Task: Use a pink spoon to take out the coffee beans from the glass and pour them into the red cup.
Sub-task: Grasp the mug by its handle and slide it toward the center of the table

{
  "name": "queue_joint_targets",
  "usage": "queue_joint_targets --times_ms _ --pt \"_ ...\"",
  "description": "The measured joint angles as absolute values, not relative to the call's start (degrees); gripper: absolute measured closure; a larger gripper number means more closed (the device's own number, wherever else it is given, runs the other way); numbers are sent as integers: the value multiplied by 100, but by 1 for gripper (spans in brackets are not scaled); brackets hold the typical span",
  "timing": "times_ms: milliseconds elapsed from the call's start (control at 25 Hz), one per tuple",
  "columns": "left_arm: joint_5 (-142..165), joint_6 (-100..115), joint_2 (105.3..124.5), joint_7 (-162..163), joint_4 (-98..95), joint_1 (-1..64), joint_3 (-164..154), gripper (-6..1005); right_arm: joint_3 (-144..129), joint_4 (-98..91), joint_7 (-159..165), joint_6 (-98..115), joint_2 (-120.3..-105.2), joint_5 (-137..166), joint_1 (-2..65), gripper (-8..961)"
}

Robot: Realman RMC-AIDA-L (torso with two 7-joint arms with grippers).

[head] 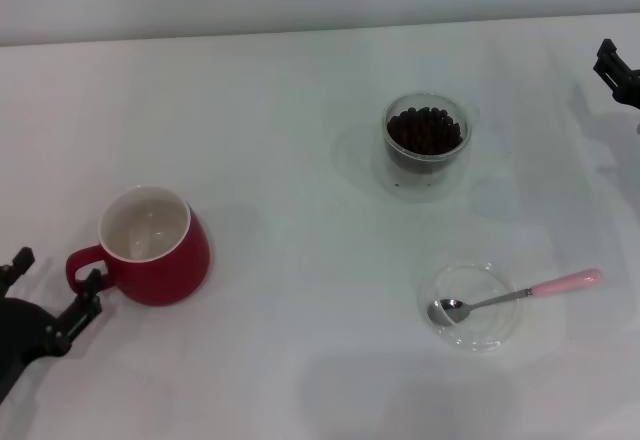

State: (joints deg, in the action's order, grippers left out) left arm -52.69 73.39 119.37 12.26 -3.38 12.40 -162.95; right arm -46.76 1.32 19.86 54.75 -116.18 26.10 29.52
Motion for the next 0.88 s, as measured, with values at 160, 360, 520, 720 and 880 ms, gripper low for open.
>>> queue_joint_targets --times_ms 160,360,520,720,880 --pt "-5435 7338 11941 1228 -341 1272 -16296 145 -4676 132 1986 5475 -11618 2610 2947 80" --pt "-5475 7338 11933 1220 -343 1372 -16296 233 -4676 132 1986 5475 -11618 2610 2956 79" --pt "-5476 7301 11944 1221 -344 1436 -16295 366 -4676 132 1986 5476 -11618 2610 2968 80" --pt "-5527 7164 11952 1222 -404 1480 -16295 591 -4676 132 1986 5475 -11618 2610 2974 80" --pt "-5744 7103 11953 1210 -571 1483 -16286 710 -4676 132 1986 5475 -11618 2610 2977 81"
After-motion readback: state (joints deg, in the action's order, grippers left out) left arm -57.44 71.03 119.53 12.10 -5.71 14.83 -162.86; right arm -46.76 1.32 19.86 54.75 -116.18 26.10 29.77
